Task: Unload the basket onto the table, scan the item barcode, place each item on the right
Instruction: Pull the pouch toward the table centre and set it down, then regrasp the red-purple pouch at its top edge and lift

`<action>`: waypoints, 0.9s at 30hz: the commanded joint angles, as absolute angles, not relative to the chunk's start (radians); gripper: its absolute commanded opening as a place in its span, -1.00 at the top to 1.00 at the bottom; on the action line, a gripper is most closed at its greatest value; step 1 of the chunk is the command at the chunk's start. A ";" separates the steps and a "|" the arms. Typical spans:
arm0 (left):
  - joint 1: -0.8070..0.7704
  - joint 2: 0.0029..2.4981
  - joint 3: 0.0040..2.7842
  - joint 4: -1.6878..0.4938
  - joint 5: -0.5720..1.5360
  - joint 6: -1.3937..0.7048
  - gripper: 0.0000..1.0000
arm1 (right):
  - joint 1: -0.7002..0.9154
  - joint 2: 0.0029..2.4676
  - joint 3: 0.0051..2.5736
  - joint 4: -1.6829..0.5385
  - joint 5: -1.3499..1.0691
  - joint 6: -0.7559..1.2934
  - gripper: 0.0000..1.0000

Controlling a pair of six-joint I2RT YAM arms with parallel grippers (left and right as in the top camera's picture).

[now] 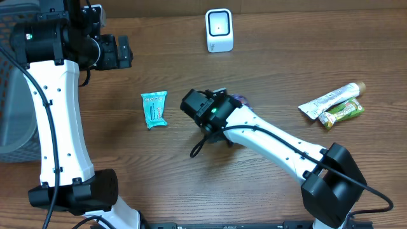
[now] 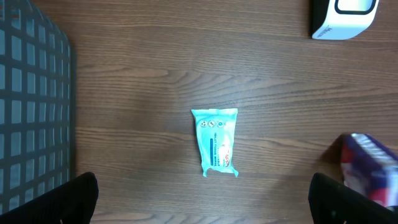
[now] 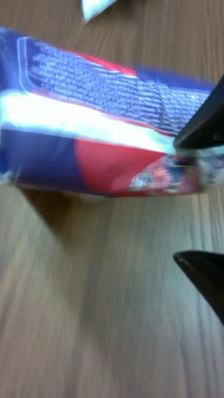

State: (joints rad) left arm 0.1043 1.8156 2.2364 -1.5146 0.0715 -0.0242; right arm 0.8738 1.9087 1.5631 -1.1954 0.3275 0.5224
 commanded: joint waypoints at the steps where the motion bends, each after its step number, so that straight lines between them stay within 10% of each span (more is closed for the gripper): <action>1: 0.099 1.824 2.240 -1.513 0.071 -0.030 -0.99 | 0.896 1.914 1.566 -1.145 0.106 0.443 -0.26; 12: 0.099 1.824 2.240 -1.513 0.071 -0.030 -0.99 | 0.864 1.898 1.641 -1.044 -0.100 0.399 -0.36; 27: 0.099 1.824 2.240 -1.513 0.071 -0.030 -0.99 | 0.355 1.888 1.663 -1.196 -0.418 0.052 -0.89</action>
State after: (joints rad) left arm 0.1043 1.8156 2.2364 -1.5143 0.0715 -0.0242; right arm 0.4202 1.9064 1.7187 -1.2106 -0.2626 0.2268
